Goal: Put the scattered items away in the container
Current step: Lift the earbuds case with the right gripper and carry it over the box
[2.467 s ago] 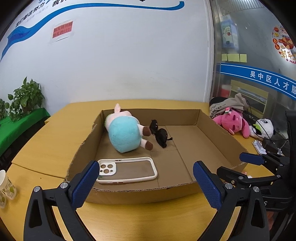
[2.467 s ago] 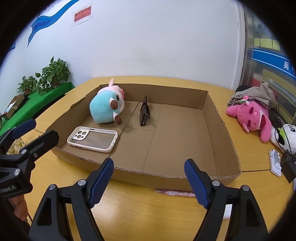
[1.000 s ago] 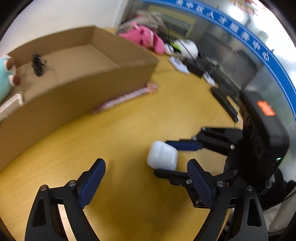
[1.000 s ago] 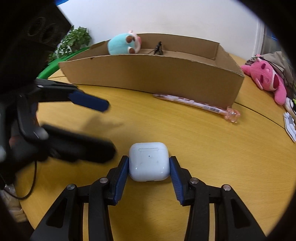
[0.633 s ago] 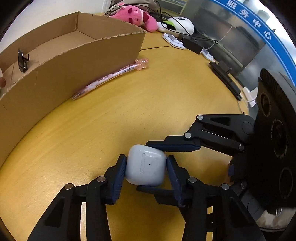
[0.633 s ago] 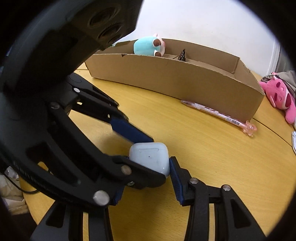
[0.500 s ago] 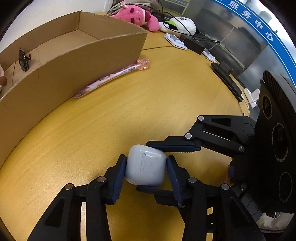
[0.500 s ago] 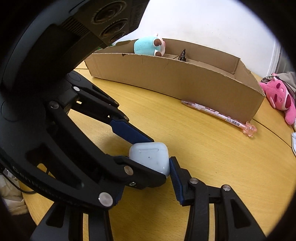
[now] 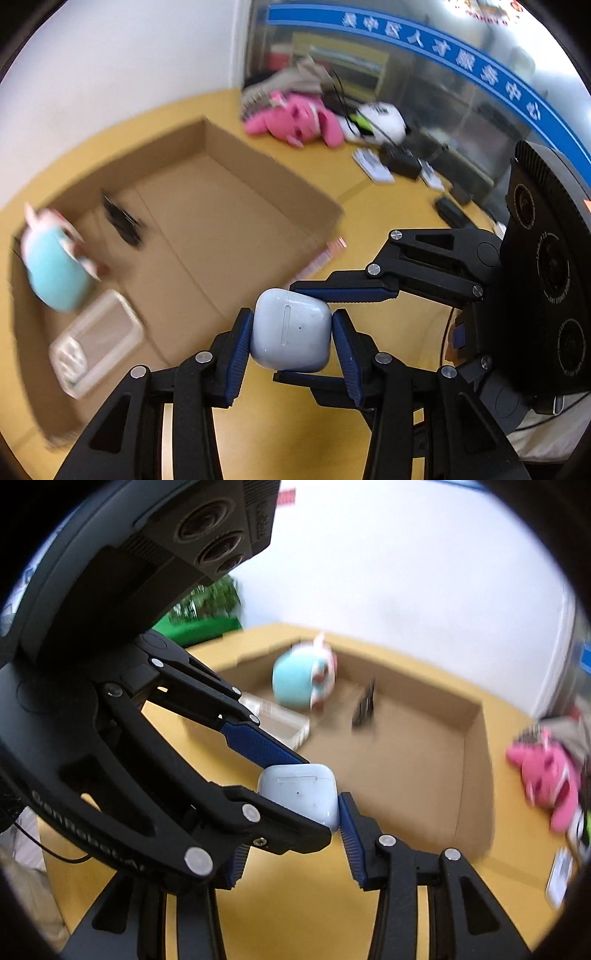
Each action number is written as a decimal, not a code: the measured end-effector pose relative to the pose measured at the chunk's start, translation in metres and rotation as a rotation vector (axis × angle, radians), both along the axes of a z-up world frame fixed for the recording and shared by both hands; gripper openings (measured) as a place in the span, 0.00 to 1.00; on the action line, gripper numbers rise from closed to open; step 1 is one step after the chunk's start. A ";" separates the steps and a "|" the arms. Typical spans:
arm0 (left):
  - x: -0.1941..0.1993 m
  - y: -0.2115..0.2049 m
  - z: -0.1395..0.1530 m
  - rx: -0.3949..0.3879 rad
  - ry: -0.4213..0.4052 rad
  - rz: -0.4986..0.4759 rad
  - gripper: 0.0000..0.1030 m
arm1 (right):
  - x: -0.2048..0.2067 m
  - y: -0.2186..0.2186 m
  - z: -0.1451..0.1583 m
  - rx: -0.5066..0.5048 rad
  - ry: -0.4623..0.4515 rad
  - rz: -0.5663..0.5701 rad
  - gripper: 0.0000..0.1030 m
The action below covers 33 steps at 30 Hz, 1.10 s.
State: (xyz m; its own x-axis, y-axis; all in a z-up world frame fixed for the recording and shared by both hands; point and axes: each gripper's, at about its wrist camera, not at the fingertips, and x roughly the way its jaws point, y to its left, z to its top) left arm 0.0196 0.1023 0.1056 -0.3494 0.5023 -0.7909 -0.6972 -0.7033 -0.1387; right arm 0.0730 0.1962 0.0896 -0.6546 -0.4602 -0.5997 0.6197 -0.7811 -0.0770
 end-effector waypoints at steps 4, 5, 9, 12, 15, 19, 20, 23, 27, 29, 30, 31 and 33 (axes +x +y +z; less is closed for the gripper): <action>-0.030 -0.014 0.030 -0.014 0.039 0.028 0.45 | -0.032 -0.014 0.029 -0.013 0.044 0.030 0.41; -0.038 -0.018 0.034 -0.014 0.039 0.033 0.45 | -0.040 -0.017 0.034 -0.014 0.048 0.035 0.41; -0.076 -0.025 0.036 -0.013 0.006 0.053 0.45 | -0.074 -0.020 0.041 -0.014 0.023 0.057 0.41; -0.107 -0.027 0.024 0.001 -0.050 0.060 0.45 | -0.105 -0.021 0.037 -0.001 -0.028 0.076 0.41; -0.133 -0.026 0.002 0.006 -0.124 0.072 0.45 | -0.133 -0.023 0.022 0.029 -0.089 0.094 0.41; -0.162 -0.028 -0.034 0.027 -0.246 0.105 0.45 | -0.166 -0.027 -0.007 0.069 -0.207 0.116 0.41; -0.169 -0.031 -0.045 0.038 -0.285 0.113 0.45 | -0.174 -0.028 -0.015 0.069 -0.244 0.122 0.42; -0.182 -0.036 -0.072 0.055 -0.377 0.138 0.45 | -0.193 -0.031 -0.038 0.072 -0.349 0.128 0.42; -0.192 -0.036 -0.103 0.040 -0.469 0.160 0.45 | -0.202 -0.041 -0.066 0.114 -0.466 0.131 0.42; -0.196 -0.035 -0.116 0.032 -0.515 0.166 0.45 | -0.201 -0.047 -0.076 0.135 -0.512 0.134 0.42; -0.197 -0.034 -0.122 0.031 -0.536 0.165 0.45 | -0.205 -0.048 -0.083 0.140 -0.541 0.137 0.42; -0.197 -0.034 -0.127 0.036 -0.557 0.165 0.45 | -0.209 -0.049 -0.088 0.142 -0.568 0.137 0.42; -0.199 -0.033 -0.133 0.047 -0.591 0.165 0.45 | -0.213 -0.048 -0.094 0.147 -0.616 0.127 0.42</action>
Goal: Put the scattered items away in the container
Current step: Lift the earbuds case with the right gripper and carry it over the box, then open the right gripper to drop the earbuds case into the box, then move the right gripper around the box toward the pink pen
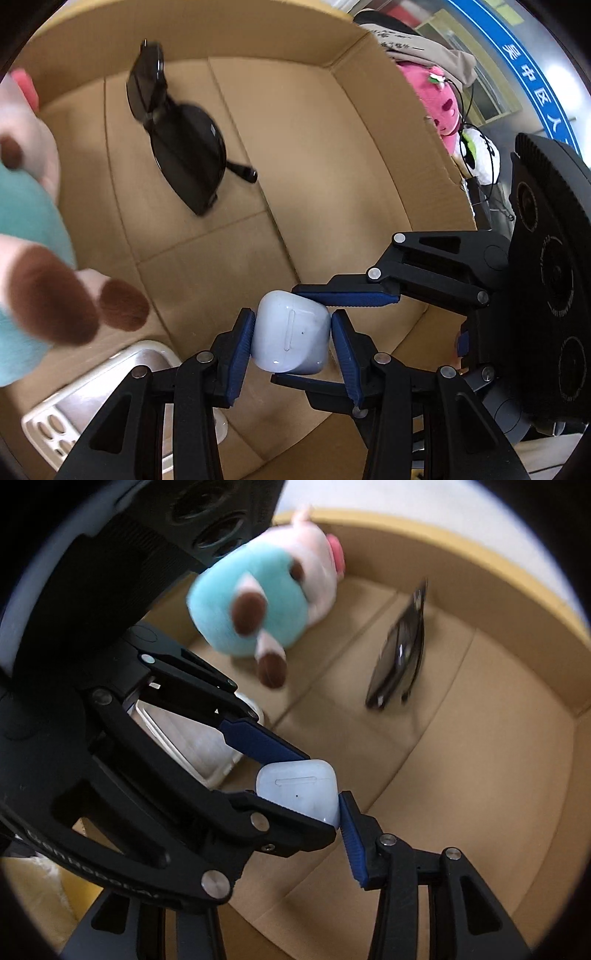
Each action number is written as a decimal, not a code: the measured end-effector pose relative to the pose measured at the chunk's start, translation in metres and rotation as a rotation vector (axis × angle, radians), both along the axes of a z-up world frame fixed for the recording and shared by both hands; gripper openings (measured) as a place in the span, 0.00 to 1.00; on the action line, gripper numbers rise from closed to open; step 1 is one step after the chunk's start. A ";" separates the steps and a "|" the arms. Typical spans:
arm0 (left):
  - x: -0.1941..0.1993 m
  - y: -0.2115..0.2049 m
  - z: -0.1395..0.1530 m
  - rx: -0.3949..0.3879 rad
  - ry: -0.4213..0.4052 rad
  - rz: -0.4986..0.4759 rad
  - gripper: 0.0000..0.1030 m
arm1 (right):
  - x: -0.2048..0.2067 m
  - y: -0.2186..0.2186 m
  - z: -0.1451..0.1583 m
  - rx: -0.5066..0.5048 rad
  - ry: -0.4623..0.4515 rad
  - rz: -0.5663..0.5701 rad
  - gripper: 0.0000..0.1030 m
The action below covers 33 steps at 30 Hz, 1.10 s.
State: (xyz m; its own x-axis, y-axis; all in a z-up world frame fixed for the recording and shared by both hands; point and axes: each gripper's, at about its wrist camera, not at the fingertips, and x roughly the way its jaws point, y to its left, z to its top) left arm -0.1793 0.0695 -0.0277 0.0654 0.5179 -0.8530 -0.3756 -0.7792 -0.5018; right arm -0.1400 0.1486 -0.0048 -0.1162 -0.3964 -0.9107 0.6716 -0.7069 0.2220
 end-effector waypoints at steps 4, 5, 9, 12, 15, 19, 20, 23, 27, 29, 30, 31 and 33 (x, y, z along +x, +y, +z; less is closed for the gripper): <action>0.000 0.002 -0.003 -0.015 -0.006 -0.002 0.40 | -0.005 0.001 -0.009 -0.003 -0.074 -0.019 0.42; 0.000 0.001 -0.003 -0.012 -0.005 0.000 0.40 | -0.006 0.002 -0.010 -0.006 -0.083 -0.020 0.42; 0.004 0.001 -0.003 0.005 0.002 0.003 0.40 | -0.006 0.004 -0.011 -0.020 -0.096 -0.031 0.42; 0.011 0.004 0.001 -0.029 0.037 0.001 0.41 | -0.001 0.004 -0.011 -0.009 -0.080 -0.030 0.43; 0.019 0.006 0.012 -0.083 0.115 0.002 0.62 | 0.009 0.004 -0.004 -0.016 -0.037 -0.019 0.57; 0.038 -0.008 0.047 -0.054 0.224 0.058 0.65 | 0.032 0.019 0.022 -0.056 0.063 -0.077 0.65; 0.046 -0.013 0.059 -0.053 0.267 0.075 0.67 | 0.040 0.025 0.029 -0.066 0.090 -0.094 0.65; 0.074 -0.030 0.093 -0.060 0.433 0.146 0.78 | 0.073 0.042 0.054 -0.056 0.212 -0.151 0.67; 0.128 -0.051 0.134 -0.170 0.777 0.289 0.98 | 0.133 0.057 0.082 -0.035 0.424 -0.226 0.73; 0.154 -0.058 0.142 -0.197 0.901 0.347 1.00 | 0.141 0.057 0.083 -0.045 0.485 -0.269 0.75; 0.170 -0.058 0.141 -0.193 0.931 0.354 1.00 | 0.148 0.057 0.083 -0.064 0.501 -0.293 0.75; 0.183 -0.054 0.139 -0.182 0.946 0.358 1.00 | 0.150 0.057 0.084 -0.086 0.503 -0.312 0.75; 0.201 -0.055 0.133 -0.148 0.952 0.361 1.00 | 0.153 0.056 0.084 -0.116 0.499 -0.354 0.75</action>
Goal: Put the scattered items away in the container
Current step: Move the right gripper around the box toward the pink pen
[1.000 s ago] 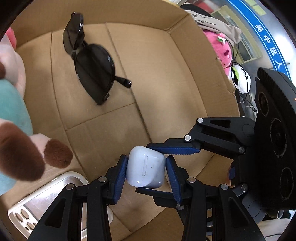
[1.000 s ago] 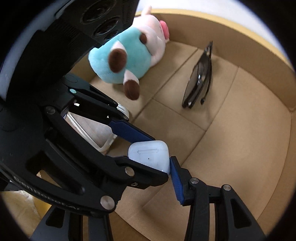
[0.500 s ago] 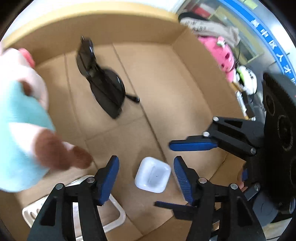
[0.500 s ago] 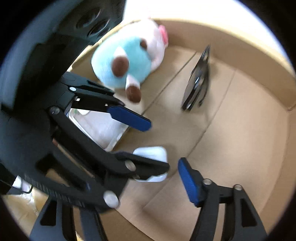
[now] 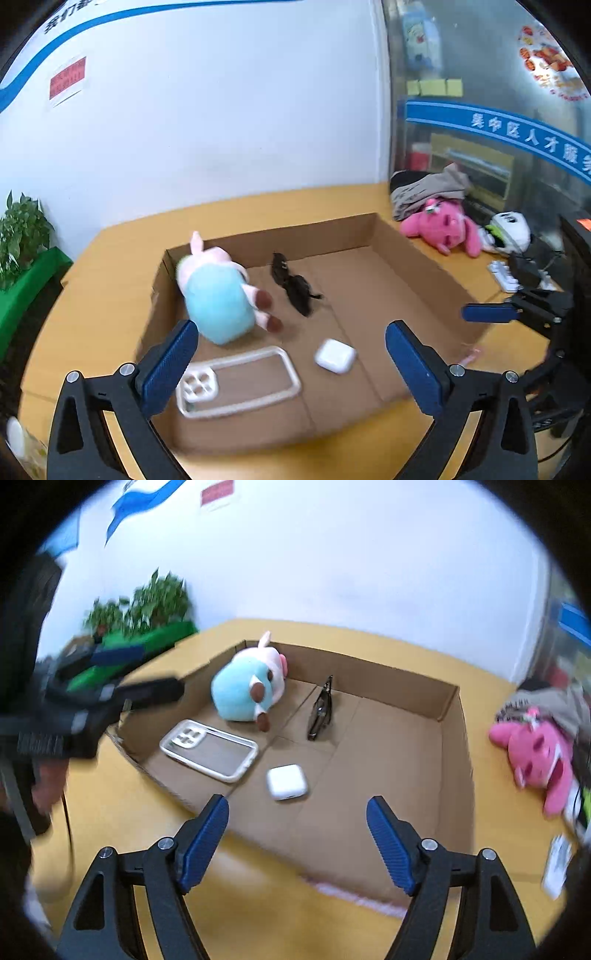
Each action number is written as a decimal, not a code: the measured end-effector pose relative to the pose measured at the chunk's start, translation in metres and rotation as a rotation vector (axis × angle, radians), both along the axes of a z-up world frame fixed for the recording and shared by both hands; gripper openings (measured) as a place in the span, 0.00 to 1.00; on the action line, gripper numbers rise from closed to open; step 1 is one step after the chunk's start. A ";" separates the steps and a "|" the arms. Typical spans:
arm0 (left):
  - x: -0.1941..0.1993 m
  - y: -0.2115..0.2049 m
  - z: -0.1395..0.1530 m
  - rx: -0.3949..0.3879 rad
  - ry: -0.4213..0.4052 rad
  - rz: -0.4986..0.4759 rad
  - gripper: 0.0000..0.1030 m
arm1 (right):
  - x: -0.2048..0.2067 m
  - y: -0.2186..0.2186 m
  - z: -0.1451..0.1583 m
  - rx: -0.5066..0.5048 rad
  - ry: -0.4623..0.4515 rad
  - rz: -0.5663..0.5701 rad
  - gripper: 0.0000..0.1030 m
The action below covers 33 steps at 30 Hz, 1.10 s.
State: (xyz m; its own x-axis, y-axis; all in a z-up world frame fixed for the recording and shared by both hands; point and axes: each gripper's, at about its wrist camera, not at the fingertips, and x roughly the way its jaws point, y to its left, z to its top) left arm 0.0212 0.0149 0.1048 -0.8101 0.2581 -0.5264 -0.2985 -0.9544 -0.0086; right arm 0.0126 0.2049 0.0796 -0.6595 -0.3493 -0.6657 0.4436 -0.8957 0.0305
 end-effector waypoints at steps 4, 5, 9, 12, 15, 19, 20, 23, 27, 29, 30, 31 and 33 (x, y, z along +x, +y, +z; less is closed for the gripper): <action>0.023 0.010 -0.013 -0.030 0.004 0.017 1.00 | 0.017 -0.005 -0.002 0.012 0.006 -0.052 0.75; 0.028 0.010 -0.013 -0.040 0.009 0.027 1.00 | 0.020 -0.006 -0.002 0.012 0.002 -0.057 0.75; 0.047 0.002 -0.008 0.006 0.021 0.031 1.00 | 0.041 0.000 0.007 0.009 0.009 -0.071 0.75; 0.055 -0.001 -0.005 0.014 0.034 0.049 1.00 | 0.049 0.002 0.009 0.000 0.014 -0.078 0.75; 0.061 -0.003 -0.003 0.013 0.045 0.061 1.00 | 0.053 0.004 0.009 -0.003 0.013 -0.071 0.75; 0.065 -0.002 -0.005 0.010 0.042 0.071 1.00 | 0.057 0.003 0.008 0.005 0.017 -0.073 0.75; 0.066 -0.002 -0.006 0.008 0.040 0.073 1.00 | 0.058 0.002 0.008 0.005 0.017 -0.072 0.75; 0.068 -0.003 -0.007 0.004 0.039 0.081 1.00 | 0.061 0.001 0.008 0.004 0.018 -0.069 0.75; 0.068 -0.005 -0.009 0.006 0.035 0.092 1.00 | 0.064 0.000 0.008 -0.001 0.022 -0.064 0.75; 0.068 -0.007 -0.010 0.009 0.025 0.100 1.00 | 0.064 0.004 0.008 -0.005 0.024 -0.065 0.75; 0.068 -0.009 -0.012 0.012 0.019 0.103 1.00 | 0.064 0.007 0.008 -0.011 0.022 -0.065 0.75; 0.067 -0.011 -0.013 0.017 0.012 0.103 1.00 | 0.063 0.012 0.007 -0.020 0.018 -0.063 0.75; 0.066 -0.016 -0.019 0.031 -0.011 0.096 1.00 | 0.060 0.028 0.002 -0.036 0.006 -0.062 0.75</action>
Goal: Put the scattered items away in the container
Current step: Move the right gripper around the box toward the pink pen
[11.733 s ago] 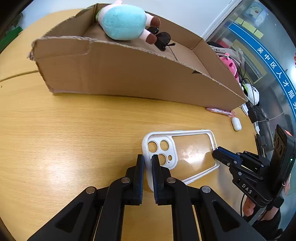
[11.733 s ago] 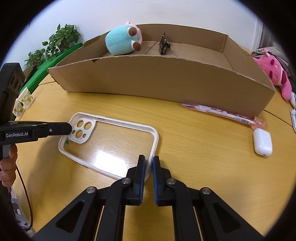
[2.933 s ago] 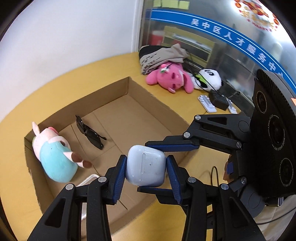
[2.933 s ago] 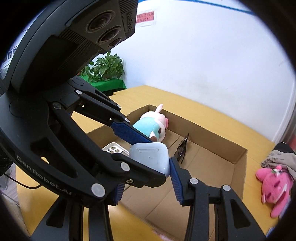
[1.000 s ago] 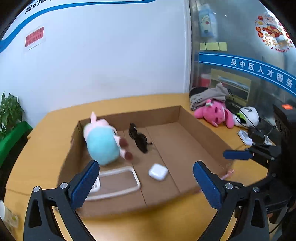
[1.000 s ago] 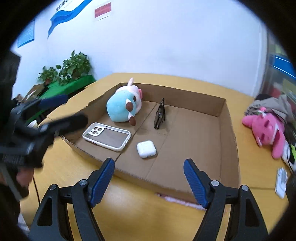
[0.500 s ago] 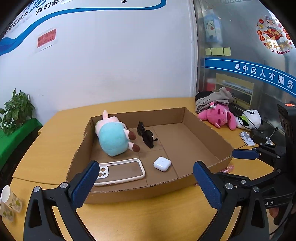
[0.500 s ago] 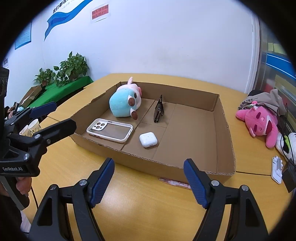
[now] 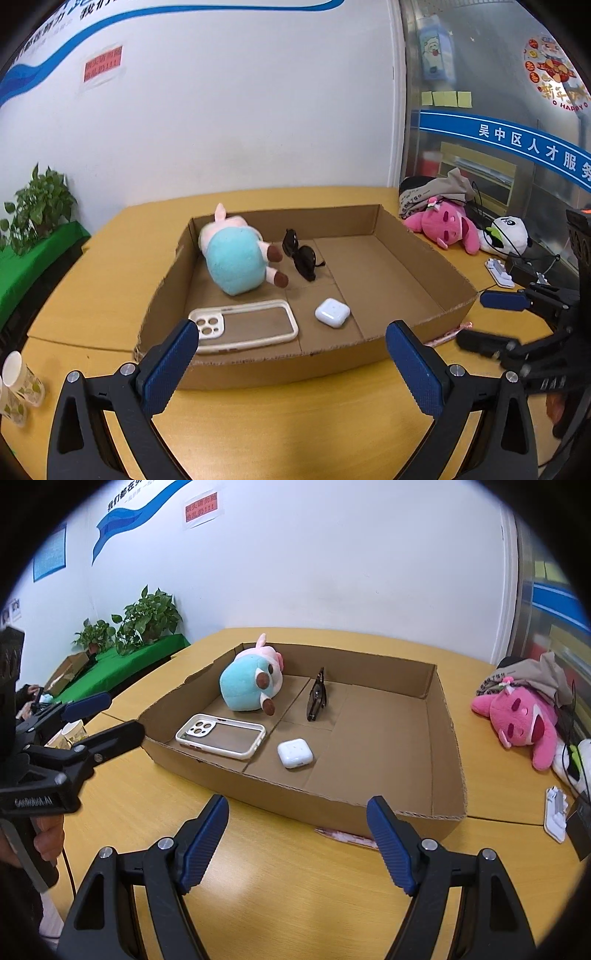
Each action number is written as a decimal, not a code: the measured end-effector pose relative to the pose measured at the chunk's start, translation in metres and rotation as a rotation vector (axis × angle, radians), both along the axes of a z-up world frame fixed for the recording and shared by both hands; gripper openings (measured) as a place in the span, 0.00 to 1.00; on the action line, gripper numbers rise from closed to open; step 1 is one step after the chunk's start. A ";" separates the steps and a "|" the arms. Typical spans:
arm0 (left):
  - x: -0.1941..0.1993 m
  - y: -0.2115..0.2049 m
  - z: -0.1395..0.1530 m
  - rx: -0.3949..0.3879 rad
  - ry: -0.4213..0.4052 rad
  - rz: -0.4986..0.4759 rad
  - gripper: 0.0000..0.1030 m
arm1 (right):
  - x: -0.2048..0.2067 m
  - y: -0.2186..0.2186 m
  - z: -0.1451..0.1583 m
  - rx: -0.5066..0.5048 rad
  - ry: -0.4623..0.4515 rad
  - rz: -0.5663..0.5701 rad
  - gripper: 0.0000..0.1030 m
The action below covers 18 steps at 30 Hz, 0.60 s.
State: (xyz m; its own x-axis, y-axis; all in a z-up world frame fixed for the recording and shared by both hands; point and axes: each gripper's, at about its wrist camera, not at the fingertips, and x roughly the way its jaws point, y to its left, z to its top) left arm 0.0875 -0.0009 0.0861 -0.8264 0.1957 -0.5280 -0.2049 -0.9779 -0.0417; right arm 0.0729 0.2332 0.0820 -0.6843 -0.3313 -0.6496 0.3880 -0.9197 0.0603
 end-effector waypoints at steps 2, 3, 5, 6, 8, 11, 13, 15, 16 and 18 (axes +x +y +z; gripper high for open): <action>-0.002 -0.004 -0.007 0.016 -0.027 -0.005 1.00 | -0.005 0.020 -0.009 0.015 -0.014 -0.025 0.75; -0.002 -0.006 -0.012 0.021 -0.043 -0.007 1.00 | -0.009 0.030 -0.015 0.032 -0.026 -0.041 0.75; -0.002 -0.008 -0.020 0.024 -0.069 -0.009 1.00 | -0.019 0.052 -0.033 0.081 -0.055 -0.060 0.75; -0.002 -0.008 -0.024 0.024 -0.079 -0.011 1.00 | -0.024 0.062 -0.044 0.115 -0.076 -0.062 0.75; -0.002 -0.008 -0.033 0.025 -0.102 -0.016 1.00 | -0.035 0.077 -0.064 0.167 -0.124 -0.048 0.75; -0.003 -0.005 -0.045 0.028 -0.137 -0.020 1.00 | -0.050 0.091 -0.091 0.227 -0.179 -0.028 0.75; -0.004 -0.002 -0.051 0.026 -0.157 -0.030 1.00 | -0.058 0.097 -0.100 0.223 -0.186 -0.015 0.75; -0.004 0.001 -0.055 0.019 -0.165 -0.041 1.00 | -0.069 0.100 -0.104 0.212 -0.186 -0.007 0.75; -0.004 0.003 -0.057 0.018 -0.167 -0.047 1.00 | -0.074 0.101 -0.104 0.219 -0.188 -0.009 0.75; -0.006 0.005 -0.060 0.020 -0.180 -0.053 1.00 | -0.084 0.101 -0.106 0.205 -0.202 0.017 0.75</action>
